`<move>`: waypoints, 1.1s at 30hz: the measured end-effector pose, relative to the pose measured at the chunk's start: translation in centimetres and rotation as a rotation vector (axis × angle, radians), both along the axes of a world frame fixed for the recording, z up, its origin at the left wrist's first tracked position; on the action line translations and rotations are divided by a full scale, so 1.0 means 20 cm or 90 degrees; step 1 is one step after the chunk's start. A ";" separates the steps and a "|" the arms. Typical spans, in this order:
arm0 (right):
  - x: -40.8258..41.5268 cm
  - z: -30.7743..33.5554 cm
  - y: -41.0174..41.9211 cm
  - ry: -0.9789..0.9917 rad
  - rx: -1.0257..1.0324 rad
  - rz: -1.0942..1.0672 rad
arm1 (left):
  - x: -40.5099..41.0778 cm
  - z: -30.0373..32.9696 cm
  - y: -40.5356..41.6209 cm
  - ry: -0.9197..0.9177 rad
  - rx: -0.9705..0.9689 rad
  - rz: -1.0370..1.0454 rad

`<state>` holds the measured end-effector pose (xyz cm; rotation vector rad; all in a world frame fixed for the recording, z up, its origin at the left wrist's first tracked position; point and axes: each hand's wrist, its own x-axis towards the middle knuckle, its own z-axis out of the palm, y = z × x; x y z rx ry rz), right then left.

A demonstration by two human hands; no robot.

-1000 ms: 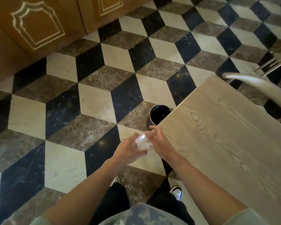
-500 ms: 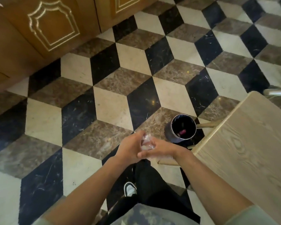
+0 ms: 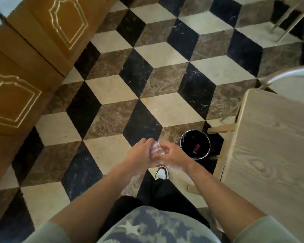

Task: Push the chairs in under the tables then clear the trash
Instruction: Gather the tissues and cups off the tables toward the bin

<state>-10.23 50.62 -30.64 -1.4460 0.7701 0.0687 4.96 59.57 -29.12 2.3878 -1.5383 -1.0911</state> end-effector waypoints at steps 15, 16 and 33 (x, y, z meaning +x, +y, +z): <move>-0.37 -0.25 -0.44 0.393 -0.101 -0.549 | 0.12 -0.28 -0.67 0.051 0.247 -0.152; -0.37 -0.26 -0.46 0.410 -0.105 -0.568 | 0.16 -0.30 -0.69 0.058 0.256 -0.157; -0.17 -0.28 -0.47 0.589 0.092 -0.727 | 0.58 -0.29 -1.58 0.132 0.290 -0.369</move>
